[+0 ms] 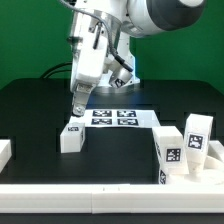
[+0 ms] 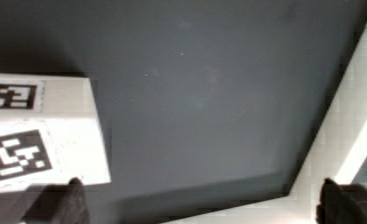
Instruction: Assemble stool
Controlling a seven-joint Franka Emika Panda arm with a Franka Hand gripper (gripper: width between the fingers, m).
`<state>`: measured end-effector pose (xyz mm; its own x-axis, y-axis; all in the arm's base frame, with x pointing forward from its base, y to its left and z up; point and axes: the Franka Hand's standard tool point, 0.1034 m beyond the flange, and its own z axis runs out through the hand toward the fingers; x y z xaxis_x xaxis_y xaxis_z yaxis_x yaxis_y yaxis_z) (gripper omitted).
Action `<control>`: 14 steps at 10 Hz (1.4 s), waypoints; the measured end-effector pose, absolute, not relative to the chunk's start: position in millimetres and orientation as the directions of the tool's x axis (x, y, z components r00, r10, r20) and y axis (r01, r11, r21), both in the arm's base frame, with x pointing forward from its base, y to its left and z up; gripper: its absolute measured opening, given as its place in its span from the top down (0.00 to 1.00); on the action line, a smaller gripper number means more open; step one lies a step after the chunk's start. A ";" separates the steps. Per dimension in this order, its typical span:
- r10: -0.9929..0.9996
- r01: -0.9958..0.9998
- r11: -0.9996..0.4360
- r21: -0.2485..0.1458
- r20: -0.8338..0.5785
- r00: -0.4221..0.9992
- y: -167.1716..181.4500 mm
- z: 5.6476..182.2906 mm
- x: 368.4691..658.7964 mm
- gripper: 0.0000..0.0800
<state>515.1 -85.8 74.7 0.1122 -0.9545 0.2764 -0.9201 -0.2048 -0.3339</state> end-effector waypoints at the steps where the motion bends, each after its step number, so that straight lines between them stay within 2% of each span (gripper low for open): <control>1: -0.905 -0.882 -0.382 -0.276 0.304 0.297 -82.9 70.7 517.3 0.19; 4: -0.669 -0.656 -0.737 -0.163 0.307 0.676 -67.0 71.5 528.3 0.19; 6: -0.609 -0.596 -0.788 -0.152 0.336 0.719 -61.1 82.5 534.3 0.19; 7: -0.538 -0.533 -0.838 -0.120 0.349 0.767 -61.0 82.2 535.7 0.19; 9: -0.461 -0.463 -0.882 -0.086 0.357 0.812 -62.3 81.0 536.4 0.19; 12: -0.078 -0.097 -0.994 0.043 0.326 0.942 -49.6 76.0 535.9 0.19; 14: -0.081 -0.104 -0.993 0.051 0.337 0.938 -54.6 76.3 535.5 0.19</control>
Offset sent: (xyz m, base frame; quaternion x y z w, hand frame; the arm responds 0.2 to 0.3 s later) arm 0.0001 0.0239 -0.0040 -0.0131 -0.1116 -0.3937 0.9124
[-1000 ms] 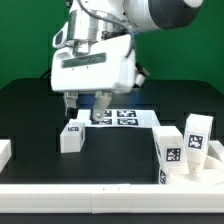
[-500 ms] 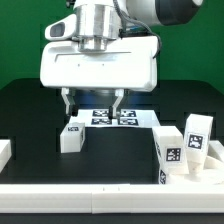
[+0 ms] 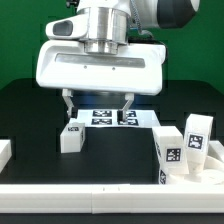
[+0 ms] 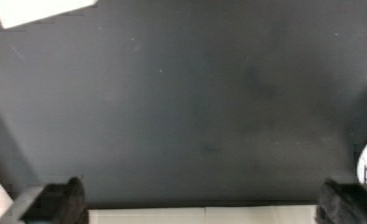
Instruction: Assemble stool
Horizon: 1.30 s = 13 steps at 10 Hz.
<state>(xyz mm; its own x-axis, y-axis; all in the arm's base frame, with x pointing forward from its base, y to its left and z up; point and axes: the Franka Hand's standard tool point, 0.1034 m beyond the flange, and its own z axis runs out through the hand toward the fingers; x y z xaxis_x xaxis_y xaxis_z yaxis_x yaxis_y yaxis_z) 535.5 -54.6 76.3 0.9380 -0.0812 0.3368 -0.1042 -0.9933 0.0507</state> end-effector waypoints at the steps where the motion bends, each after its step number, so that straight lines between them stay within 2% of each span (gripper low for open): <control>1: -0.083 -0.105 -0.993 0.048 0.333 0.939 -53.7 75.7 535.1 0.19; 3: -0.162 -0.157 -0.987 -0.039 0.218 0.962 -44.0 70.3 531.0 0.19; 4: -0.183 -0.173 -0.982 -0.069 0.166 0.969 -40.1 72.0 533.0 0.19; 5: -0.199 -0.194 -0.973 -0.129 0.028 0.980 -37.3 71.4 527.8 0.19; 6: -0.225 -0.231 -0.961 -0.151 -0.056 0.973 -38.4 72.8 528.0 0.19; 10: -0.162 -0.229 -0.955 -0.187 -0.319 0.934 -33.1 70.4 520.4 0.19; 11: -0.132 -0.221 -0.958 -0.182 -0.404 0.905 -43.5 67.2 515.0 0.19; 13: -0.049 -0.137 -0.983 -0.124 -0.542 0.839 -62.7 65.1 507.6 0.19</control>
Offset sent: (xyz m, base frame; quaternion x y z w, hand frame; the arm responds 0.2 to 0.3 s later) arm 0.0018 0.0021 0.0089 0.0117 -0.1268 0.0316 0.9914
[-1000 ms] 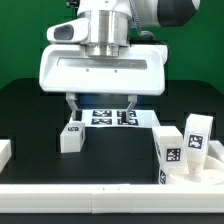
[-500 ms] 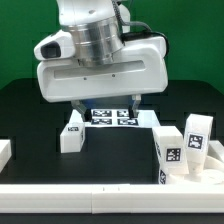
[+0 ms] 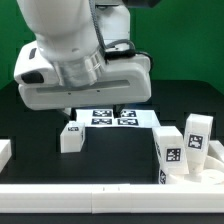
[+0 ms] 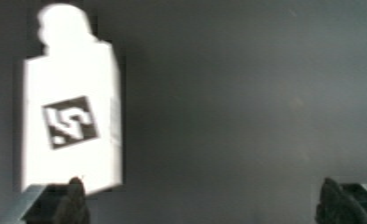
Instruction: Assemble stool
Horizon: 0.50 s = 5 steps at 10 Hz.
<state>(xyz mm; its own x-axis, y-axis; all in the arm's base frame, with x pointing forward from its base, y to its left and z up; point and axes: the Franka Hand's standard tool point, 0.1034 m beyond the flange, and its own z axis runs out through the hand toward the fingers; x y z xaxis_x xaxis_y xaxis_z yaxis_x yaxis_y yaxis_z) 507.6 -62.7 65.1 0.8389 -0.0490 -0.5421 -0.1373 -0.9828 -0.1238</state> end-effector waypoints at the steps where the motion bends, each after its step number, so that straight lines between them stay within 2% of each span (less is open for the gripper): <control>1: -0.036 -0.115 -0.987 -0.110 -0.549 0.835 -62.8 60.7 508.9 0.19; 2: -0.030 -0.127 -0.985 -0.118 -0.609 0.793 -60.2 62.1 500.1 0.19; 5: -0.024 -0.122 -0.985 -0.119 -0.613 0.789 -65.9 57.9 502.6 0.19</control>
Offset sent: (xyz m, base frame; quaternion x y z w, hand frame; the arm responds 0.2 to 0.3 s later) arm 0.0000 0.0000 0.0000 0.0000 0.0000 0.0000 1.0000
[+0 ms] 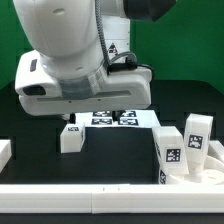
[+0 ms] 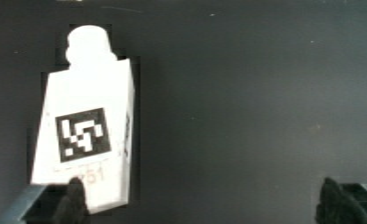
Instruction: Assemble stool
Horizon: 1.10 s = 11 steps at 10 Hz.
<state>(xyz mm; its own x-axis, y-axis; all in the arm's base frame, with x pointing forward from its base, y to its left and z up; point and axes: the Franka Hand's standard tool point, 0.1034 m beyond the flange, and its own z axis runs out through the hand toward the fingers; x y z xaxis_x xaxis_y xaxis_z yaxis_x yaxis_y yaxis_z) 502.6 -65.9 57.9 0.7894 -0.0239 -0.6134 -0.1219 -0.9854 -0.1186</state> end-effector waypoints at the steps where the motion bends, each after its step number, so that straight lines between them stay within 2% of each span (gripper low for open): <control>1: -0.022 -0.126 -0.986 -0.111 -0.657 0.753 -81.1 55.6 495.5 0.19; 3: -0.029 -0.118 -0.990 -0.079 -0.704 0.710 -95.1 53.7 507.8 0.19; 7: -0.032 -0.125 -0.989 -0.079 -0.713 0.701 -96.9 52.8 505.7 0.19; 11: -0.019 -0.154 -0.985 -0.078 -0.836 0.548 -102.2 49.1 504.0 0.19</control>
Offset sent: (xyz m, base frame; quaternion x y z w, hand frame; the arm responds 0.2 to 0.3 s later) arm 0.0136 -0.0038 -0.0027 0.0109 0.0153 0.0177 0.9997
